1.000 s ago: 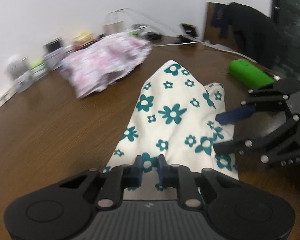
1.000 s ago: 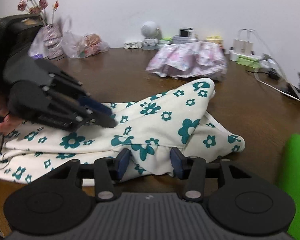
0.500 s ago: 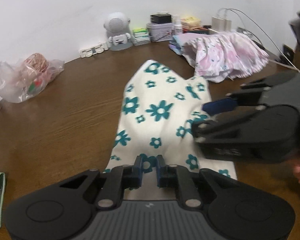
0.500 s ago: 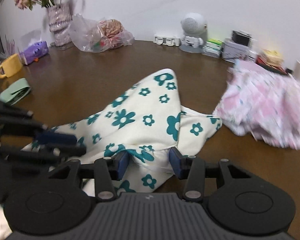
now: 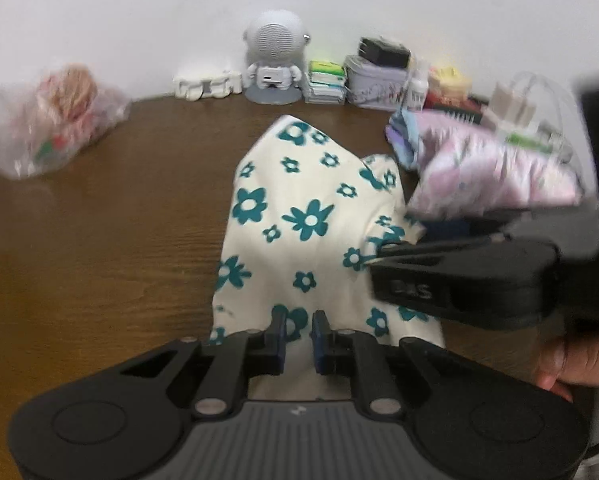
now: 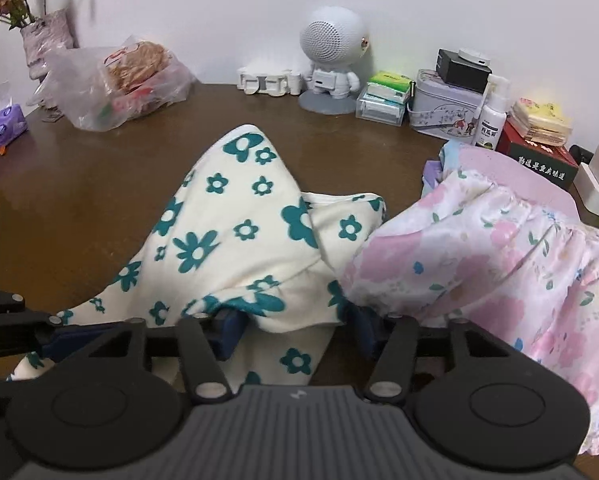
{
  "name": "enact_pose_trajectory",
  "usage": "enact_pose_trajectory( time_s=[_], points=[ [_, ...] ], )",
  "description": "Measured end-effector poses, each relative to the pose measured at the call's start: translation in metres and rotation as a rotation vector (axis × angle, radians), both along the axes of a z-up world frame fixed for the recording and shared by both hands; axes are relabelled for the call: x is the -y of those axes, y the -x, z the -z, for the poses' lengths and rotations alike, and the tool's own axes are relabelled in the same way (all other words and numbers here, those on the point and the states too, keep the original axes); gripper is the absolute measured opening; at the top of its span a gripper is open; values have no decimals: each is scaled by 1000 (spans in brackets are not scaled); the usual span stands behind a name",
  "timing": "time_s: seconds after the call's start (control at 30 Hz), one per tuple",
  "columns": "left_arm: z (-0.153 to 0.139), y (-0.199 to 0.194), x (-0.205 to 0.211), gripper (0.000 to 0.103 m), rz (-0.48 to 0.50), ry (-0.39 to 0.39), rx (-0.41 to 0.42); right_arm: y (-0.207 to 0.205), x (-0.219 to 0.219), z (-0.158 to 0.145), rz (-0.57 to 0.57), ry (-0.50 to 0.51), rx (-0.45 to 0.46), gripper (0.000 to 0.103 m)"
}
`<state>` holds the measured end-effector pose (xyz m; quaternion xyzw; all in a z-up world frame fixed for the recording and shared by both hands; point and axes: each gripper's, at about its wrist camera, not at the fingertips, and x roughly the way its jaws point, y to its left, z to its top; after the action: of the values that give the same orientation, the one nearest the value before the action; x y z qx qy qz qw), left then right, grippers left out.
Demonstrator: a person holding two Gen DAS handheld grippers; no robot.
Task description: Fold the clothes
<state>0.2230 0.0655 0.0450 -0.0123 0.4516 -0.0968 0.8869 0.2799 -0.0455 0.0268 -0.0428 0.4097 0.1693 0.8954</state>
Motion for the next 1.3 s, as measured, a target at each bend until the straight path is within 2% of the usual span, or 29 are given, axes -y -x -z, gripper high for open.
enact_pose_trajectory(
  time_s=[0.07, 0.1, 0.13, 0.2, 0.23, 0.33, 0.4, 0.47, 0.57, 0.63, 0.67, 0.7, 0.77, 0.87, 0.97, 1.0, 1.07, 1.1, 1.13, 1.2, 1.27, 1.3],
  points=[
    [-16, 14, -23, 22, -4, 62, -5, 12, 8, -12, -3, -75, 18, 34],
    [-28, 27, -35, 33, -5, 82, 14, 21, 11, -20, -11, -119, 27, 34],
    [-40, 45, -46, 49, 3, 97, 45, 35, 14, -29, -25, -168, 39, 34],
    [-60, 92, -69, 68, 21, 120, 126, 65, 17, -45, -60, -227, 68, 34],
    [-64, 114, -79, 73, 22, 122, 155, 82, 19, -52, -81, -252, 81, 36],
    [-53, 181, -105, 75, 6, 86, 206, 147, 24, -59, -155, -292, 96, 41],
    [-29, 212, -118, 73, -34, 48, 175, 190, 26, -51, -171, -274, 96, 43],
    [-4, 234, -127, 62, -85, 33, 120, 231, 24, -36, -193, -265, 87, 43],
    [14, 258, -136, 44, -129, 131, 98, 272, 7, -17, -272, -249, 60, 42],
    [17, 268, -130, 25, -115, 127, 109, 291, -9, -8, -336, -218, 74, 35],
    [18, 273, -127, 24, -108, 125, 115, 296, -15, -3, -351, -203, 78, 34],
    [19, 278, -124, 23, -108, 127, 119, 299, -20, 1, -356, -186, 79, 28],
    [22, 291, -116, 18, -102, 159, 128, 303, -21, 7, -364, -155, 95, 24],
    [26, 322, -96, 18, -61, 193, 152, 308, -2, 4, -353, -105, 95, 19],
    [31, 347, -68, 21, 51, 195, 206, 321, 28, 2, -309, -76, 93, 20],
    [32, 353, -64, 26, 80, 190, 232, 325, 35, 1, -295, -80, 92, 22],
    [29, 365, -64, 42, 145, 171, 267, 344, 54, -7, -328, -106, 111, 23],
    [27, 371, -67, 59, 173, 167, 281, 355, 64, -11, -368, -119, 139, 28],
    [25, 378, -71, 70, 203, 169, 290, 367, 75, -16, -419, -130, 177, 41],
    [24, 390, -75, 71, 247, 189, 306, 390, 93, -22, -513, -151, 254, 57],
    [26, 392, -72, 71, 256, 205, 301, 407, 103, -17, -578, -163, 311, 60],
    [27, 393, -69, 70, 241, 195, 293, 411, 102, -13, -594, -161, 304, 60]
  ],
)
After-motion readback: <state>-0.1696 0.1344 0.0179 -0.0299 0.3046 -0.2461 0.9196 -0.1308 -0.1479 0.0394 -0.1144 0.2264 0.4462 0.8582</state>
